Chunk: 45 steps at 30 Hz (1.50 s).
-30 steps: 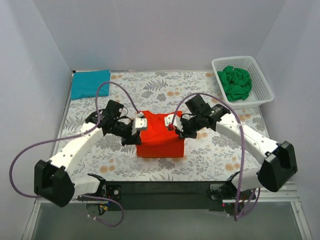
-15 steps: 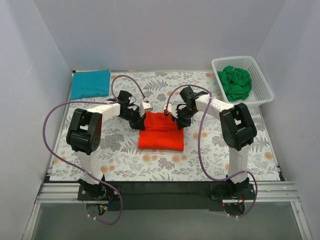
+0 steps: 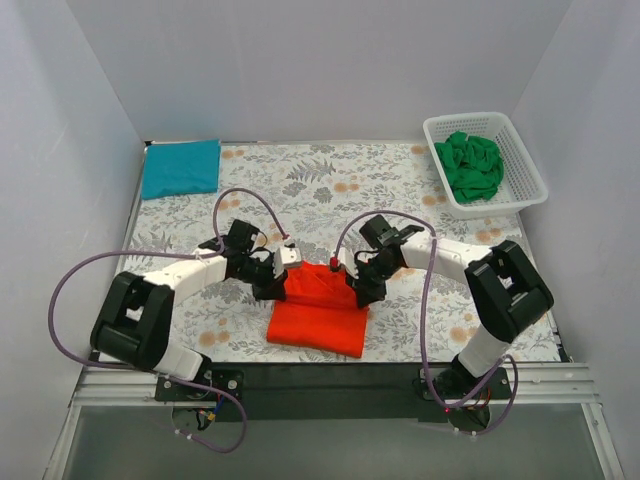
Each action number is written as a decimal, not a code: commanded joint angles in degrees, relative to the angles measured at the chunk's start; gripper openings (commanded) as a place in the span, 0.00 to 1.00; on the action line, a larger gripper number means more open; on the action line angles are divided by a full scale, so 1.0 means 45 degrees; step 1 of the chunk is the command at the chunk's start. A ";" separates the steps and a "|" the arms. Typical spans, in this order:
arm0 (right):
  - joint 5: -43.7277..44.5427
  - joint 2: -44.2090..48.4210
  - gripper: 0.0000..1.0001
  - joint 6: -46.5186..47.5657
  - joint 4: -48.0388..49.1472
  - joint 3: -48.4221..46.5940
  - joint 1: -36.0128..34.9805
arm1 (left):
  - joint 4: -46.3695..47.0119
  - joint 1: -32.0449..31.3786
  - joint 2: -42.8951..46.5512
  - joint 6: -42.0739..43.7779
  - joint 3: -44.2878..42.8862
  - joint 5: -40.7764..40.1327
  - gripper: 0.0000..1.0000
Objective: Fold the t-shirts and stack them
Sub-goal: Fold the tshirt
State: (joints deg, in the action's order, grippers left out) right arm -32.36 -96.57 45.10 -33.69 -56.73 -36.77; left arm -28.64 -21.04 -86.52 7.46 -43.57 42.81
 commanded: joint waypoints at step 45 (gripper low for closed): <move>-0.7730 -0.6546 0.28 -0.9710 0.4459 -0.3664 0.0887 | 0.5057 -0.4544 0.0009 -0.0975 0.0757 -0.0938 0.42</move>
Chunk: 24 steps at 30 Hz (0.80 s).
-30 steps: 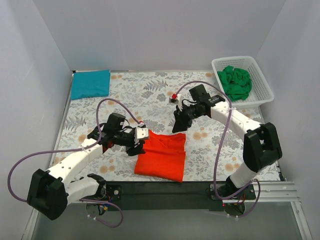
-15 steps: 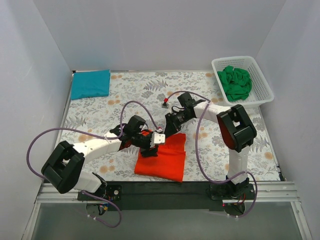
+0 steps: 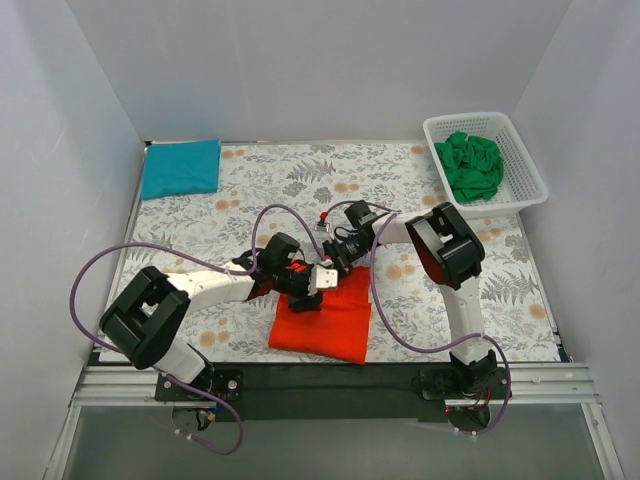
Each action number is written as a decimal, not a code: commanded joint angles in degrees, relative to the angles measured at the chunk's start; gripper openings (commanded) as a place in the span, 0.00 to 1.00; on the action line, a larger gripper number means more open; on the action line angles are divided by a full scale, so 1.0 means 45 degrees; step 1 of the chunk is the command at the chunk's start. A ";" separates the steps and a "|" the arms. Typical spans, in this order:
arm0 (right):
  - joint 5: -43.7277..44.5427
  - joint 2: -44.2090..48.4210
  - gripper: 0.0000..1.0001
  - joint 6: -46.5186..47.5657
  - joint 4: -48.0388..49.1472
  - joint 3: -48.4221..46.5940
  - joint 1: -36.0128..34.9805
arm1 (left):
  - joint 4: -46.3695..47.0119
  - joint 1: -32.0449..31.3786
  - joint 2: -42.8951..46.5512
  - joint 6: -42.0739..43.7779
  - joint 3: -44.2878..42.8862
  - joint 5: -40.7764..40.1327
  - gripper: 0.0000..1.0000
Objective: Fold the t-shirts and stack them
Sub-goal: Fold the tshirt
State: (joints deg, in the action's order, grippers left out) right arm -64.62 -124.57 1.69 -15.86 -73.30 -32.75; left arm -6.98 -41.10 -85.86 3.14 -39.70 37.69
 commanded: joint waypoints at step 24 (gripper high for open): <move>-0.0952 -0.0989 0.26 -0.0064 0.1532 0.1425 -0.0026 | 0.0281 -0.0183 0.1698 0.0689 -0.0338 -0.0309 0.00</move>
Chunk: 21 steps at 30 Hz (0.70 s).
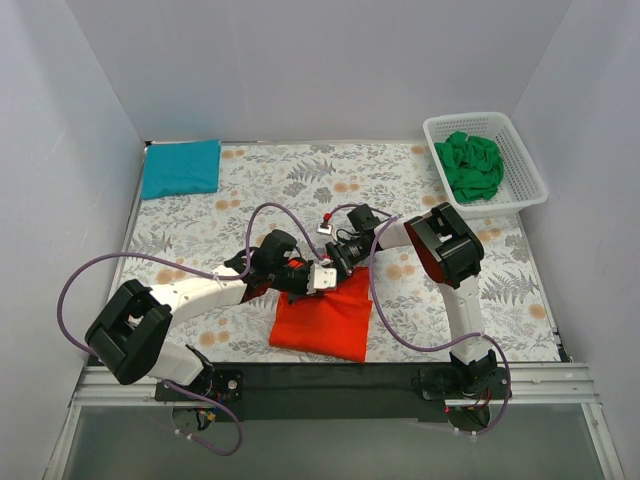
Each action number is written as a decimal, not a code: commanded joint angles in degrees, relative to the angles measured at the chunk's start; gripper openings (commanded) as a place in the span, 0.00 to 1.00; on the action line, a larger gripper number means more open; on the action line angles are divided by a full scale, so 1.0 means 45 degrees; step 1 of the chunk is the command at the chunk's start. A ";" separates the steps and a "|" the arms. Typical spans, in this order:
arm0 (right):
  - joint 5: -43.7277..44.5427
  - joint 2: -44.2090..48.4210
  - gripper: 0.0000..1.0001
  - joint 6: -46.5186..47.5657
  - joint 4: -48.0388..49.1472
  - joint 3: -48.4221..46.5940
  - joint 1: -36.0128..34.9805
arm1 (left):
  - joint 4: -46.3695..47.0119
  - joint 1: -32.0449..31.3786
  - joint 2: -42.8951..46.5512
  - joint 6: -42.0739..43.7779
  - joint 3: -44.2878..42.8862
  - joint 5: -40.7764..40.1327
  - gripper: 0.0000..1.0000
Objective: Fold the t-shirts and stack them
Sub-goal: Fold the tshirt
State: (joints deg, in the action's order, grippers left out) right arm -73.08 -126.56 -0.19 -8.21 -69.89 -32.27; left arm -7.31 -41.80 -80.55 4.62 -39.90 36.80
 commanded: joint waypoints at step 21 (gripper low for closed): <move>0.0595 -0.0742 0.26 0.0588 -0.0129 0.0921 -0.0250 | 0.2502 0.1339 -0.0165 0.1121 -0.1114 -0.0032 0.00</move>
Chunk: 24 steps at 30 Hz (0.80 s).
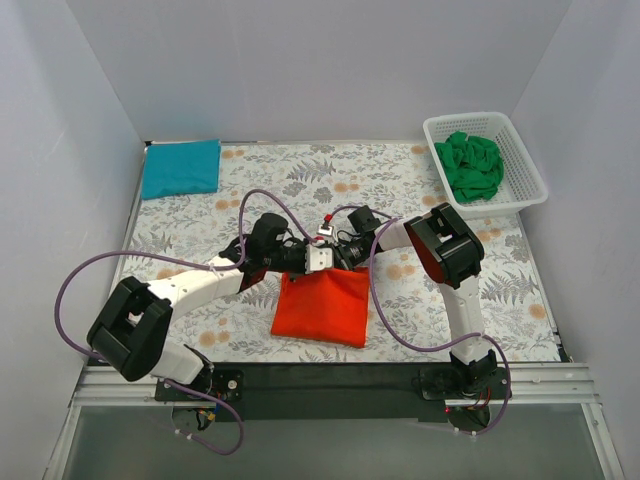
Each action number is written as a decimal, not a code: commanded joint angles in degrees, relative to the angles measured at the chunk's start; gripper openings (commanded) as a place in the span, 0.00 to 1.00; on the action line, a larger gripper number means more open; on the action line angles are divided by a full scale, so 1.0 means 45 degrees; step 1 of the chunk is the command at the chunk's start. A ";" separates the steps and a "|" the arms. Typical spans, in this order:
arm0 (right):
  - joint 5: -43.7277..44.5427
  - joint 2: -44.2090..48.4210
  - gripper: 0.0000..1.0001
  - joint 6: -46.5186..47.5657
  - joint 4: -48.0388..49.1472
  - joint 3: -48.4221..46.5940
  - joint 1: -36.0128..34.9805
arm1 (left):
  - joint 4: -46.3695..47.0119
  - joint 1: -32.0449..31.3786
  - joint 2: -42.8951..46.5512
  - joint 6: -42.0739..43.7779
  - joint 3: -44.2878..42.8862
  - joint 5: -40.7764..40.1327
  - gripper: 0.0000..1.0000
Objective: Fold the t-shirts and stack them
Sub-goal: Fold the tshirt
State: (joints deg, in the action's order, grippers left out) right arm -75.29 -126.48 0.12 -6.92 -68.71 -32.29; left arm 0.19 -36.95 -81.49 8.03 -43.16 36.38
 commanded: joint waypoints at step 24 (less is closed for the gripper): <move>0.2722 0.0546 0.27 0.1376 -0.2209 -0.0238 -0.0246 | 0.3122 0.0554 0.0063 0.2218 0.1268 0.0275 0.00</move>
State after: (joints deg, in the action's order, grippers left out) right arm -71.94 -125.27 1.54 -9.89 -68.71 -32.93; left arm 11.07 -34.92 -82.83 15.05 -39.31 36.84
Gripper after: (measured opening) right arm 0.272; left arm 0.036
